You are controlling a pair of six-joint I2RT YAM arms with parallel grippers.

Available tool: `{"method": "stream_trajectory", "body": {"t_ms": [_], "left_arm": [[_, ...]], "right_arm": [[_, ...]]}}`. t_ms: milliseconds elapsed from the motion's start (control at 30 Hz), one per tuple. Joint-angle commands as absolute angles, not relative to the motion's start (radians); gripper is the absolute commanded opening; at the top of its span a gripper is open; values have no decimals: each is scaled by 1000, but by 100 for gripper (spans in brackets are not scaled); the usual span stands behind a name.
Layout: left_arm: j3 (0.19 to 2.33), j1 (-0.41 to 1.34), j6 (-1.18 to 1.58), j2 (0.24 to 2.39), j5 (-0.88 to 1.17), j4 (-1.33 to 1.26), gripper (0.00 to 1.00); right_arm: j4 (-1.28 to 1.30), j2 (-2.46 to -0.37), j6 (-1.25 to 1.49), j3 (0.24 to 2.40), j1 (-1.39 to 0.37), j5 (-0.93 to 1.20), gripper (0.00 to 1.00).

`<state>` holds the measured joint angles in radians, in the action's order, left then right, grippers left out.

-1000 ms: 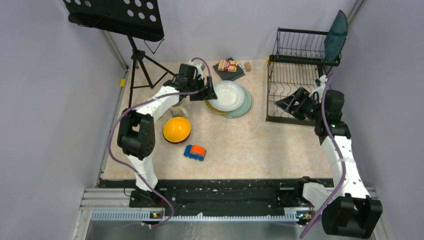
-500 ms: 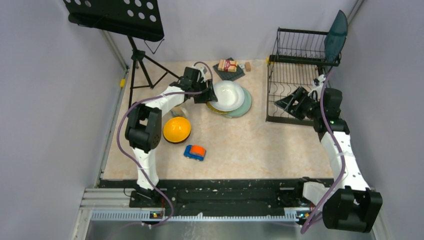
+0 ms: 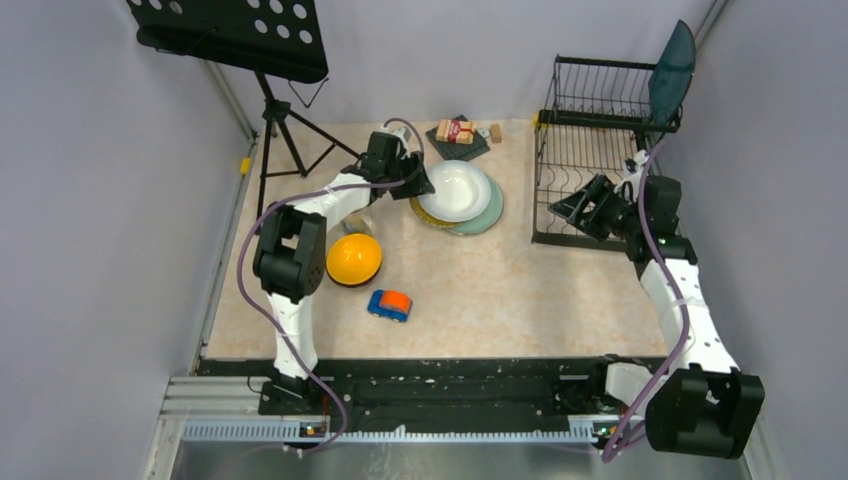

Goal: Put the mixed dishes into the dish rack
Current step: Pick up the plate at the center of the board.

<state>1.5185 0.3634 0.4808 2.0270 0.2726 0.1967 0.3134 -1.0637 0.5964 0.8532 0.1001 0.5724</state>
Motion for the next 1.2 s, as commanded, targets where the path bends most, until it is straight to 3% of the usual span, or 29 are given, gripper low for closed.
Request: {"method": "stream_trajectory", "body": {"t_ms": [0,400,533,800,1167], "left_arm": [[1497,365,515,2046,275,85,53],[1452,357,564,2073,327,-28,51],[1435,355,565,2065,322,-40,42],[1420,354,558,2042,312,-31,34],[1438,354,543,2016,287,24,37]], "right_arm": [[313,-1073,604,880,94,572,66],[324,-1092,604,876,94,571,65],[323,-1099,604,877,94,571,65],[323,-1114,607,876,94,572,65],[320,-1118,621,866,94,570,64]]}}
